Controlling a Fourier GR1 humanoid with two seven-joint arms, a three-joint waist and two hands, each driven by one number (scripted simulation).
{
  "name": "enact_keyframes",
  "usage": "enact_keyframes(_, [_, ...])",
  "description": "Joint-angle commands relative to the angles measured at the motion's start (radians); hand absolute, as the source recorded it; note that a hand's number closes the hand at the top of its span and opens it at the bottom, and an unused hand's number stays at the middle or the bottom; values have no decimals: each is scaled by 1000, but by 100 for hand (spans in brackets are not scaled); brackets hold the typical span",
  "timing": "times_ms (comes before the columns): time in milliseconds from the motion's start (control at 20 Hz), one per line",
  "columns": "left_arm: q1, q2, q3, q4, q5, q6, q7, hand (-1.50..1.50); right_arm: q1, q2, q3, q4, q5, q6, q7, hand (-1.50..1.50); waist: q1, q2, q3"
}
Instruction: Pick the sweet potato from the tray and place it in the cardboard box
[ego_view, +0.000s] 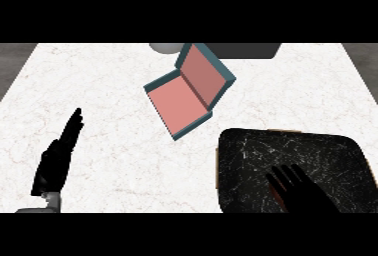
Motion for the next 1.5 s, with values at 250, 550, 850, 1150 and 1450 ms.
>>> enact_keyframes(250, [-14,-22,3,-46,-14,-16,46,0,-56,-21,-20,29,92,-176,-73,150,0,0,1])
enact_keyframes(550, [-23,-32,28,16,-34,-14,-1,0,-31,73,-38,35,82,-222,-48,150,-2,1,0])
enact_keyframes(850, [-2,-23,16,-15,-15,-36,-10,0,-198,316,-383,217,-204,-114,175,150,22,13,2])
enact_keyframes(1150, [42,-46,0,-65,-52,-14,19,0,-377,292,-470,301,-193,-148,193,150,8,1,0])
enact_keyframes(1450, [-7,-16,74,20,0,-54,-18,0,-453,308,-528,115,-351,-29,172,150,1,-1,0])
